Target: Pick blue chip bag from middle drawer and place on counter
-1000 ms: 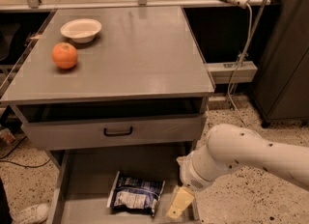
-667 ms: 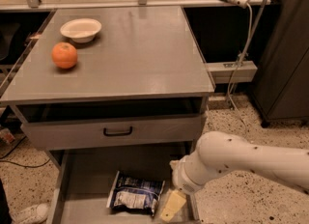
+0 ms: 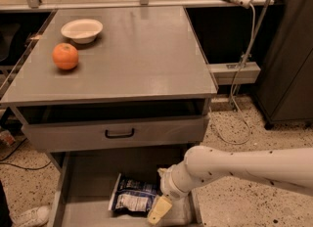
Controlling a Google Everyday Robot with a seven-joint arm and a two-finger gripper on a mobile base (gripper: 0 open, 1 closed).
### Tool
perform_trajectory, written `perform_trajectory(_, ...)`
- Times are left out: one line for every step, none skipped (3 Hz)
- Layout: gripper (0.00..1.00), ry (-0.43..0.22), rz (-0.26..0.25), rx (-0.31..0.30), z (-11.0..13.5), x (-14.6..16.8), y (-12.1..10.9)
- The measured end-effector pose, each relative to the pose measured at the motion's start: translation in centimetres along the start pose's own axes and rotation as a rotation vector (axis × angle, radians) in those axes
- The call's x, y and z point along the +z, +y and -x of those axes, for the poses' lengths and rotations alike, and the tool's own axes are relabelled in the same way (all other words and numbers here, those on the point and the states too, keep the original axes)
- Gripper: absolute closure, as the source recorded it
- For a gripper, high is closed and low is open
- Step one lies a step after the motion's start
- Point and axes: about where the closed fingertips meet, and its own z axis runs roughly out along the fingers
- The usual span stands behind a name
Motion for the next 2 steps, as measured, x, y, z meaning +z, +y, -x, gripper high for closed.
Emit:
perform_trajectory(0.0, 0.013, -0.002, -0.005, 0.0, 0.5, 0.1)
perform_trajectory(0.0, -0.016, -0.025, -0.013, 0.6, 3.0, -1.6)
